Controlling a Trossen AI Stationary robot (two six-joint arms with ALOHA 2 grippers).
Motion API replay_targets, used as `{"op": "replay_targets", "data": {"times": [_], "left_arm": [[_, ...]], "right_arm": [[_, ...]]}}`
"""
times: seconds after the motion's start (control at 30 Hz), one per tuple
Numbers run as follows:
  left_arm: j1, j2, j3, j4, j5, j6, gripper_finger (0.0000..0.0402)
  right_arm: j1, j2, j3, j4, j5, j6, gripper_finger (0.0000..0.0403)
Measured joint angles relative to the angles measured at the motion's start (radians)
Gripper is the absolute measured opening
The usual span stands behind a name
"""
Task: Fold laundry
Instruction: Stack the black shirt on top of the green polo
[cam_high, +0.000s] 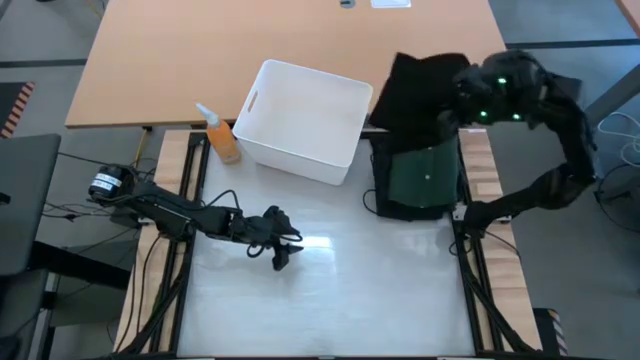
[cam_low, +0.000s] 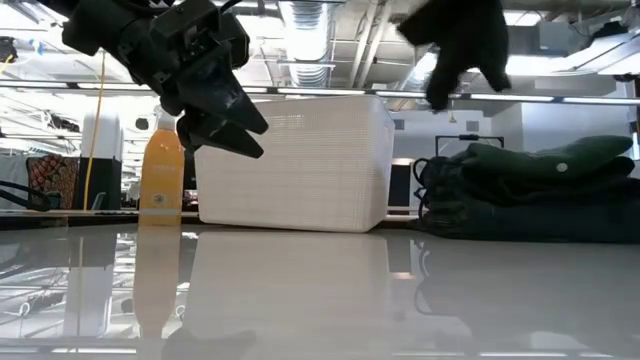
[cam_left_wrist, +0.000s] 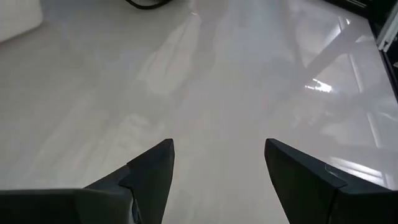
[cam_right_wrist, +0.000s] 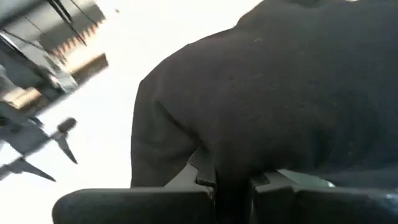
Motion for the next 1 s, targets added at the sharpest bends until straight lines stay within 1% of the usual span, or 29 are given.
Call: {"op": "replay_targets", "data": {"times": [0.03,0.1,0.2,0.27,0.3,0.4,0.53,0.63,0.7,0.83,1.0], "left_arm": [[0.000,0.000,0.000,0.001,-0.006,-0.003,0.0242],[0.000,0.000,0.000,0.005,-0.018,-0.004,0.0242],[0.000,0.000,0.000,0.016,-0.025,-0.004,0.0242],[-0.001,0.000,0.000,0.025,-0.025,-0.004,0.0242],[-0.003,-0.001,0.000,0.027,-0.026,-0.005,0.0242],[-0.009,-0.001,0.000,0.026,-0.022,0.011,0.0242],[-0.010,-0.001,0.000,0.025,-0.015,0.018,0.0242],[-0.010,-0.001,0.000,0.025,-0.017,0.015,0.0242],[-0.010,-0.001,0.000,0.025,-0.024,0.004,0.0242],[-0.010,-0.001,0.001,0.051,-0.024,-0.003,0.0242],[-0.010,-0.001,0.001,0.069,-0.024,-0.014,0.0242]], "right_arm": [[-0.020,-0.007,-0.043,-0.003,-0.007,0.000,0.0035],[-0.041,-0.034,-0.174,-0.005,-0.006,0.019,0.0035],[-0.056,-0.109,-0.454,0.039,-0.028,0.074,0.0035],[-0.063,-0.171,-0.641,0.079,-0.086,0.106,0.0035],[-0.068,-0.207,-0.710,0.076,-0.110,0.127,0.0035],[-0.103,-0.357,-0.841,0.023,-0.102,0.199,0.0035],[-0.135,-0.494,-0.890,-0.101,-0.091,0.281,0.0035],[-0.141,-0.557,-0.894,-0.103,-0.095,0.318,0.0035],[-0.141,-0.586,-0.894,-0.041,-0.101,0.330,0.0035],[-0.142,-0.608,-0.866,0.157,-0.133,0.304,0.0035],[-0.141,-0.540,-0.774,0.364,-0.151,0.219,0.0035]]}}
